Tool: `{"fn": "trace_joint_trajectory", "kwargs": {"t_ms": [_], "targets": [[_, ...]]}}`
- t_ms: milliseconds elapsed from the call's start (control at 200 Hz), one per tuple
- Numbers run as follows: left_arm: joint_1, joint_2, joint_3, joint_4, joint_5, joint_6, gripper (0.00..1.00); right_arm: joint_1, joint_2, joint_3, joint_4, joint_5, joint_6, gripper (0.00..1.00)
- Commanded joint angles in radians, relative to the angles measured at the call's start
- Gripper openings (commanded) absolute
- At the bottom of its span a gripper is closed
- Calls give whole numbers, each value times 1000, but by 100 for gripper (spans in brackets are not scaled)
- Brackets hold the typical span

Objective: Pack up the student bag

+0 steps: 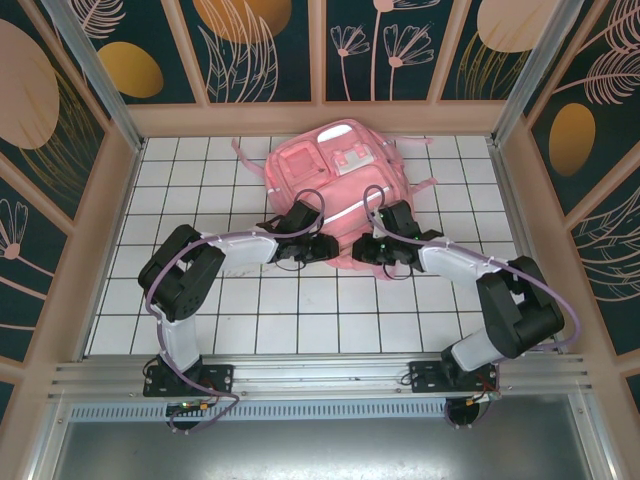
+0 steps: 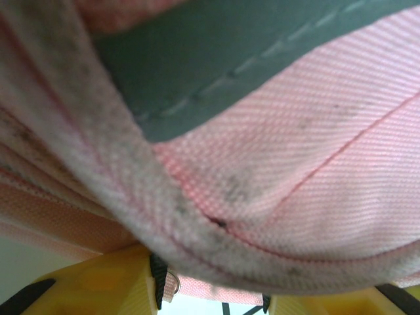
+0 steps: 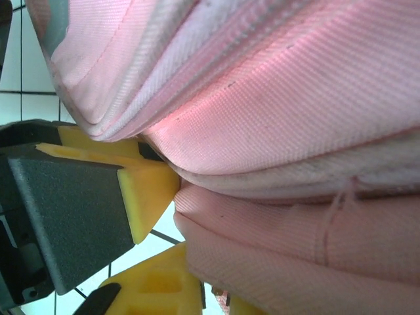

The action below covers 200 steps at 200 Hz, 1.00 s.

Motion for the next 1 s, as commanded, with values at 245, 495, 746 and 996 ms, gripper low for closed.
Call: {"fn": "trace_joint_trajectory", "kwargs": {"t_ms": [245,495,746,996], "targets": [[-8,-31,-15,-49,4,59,44,-75,-145,-71,108,-256,25,3],[-7,0,19,-65,8,75,44,-109,-139,-120,192,-392,60,10],[-8,14,23,-61,10,75,44,-151,-141,-212,354,-383,150,27],[-7,17,13,-58,14,75,44,-170,-150,-245,366,-343,164,25]]}}
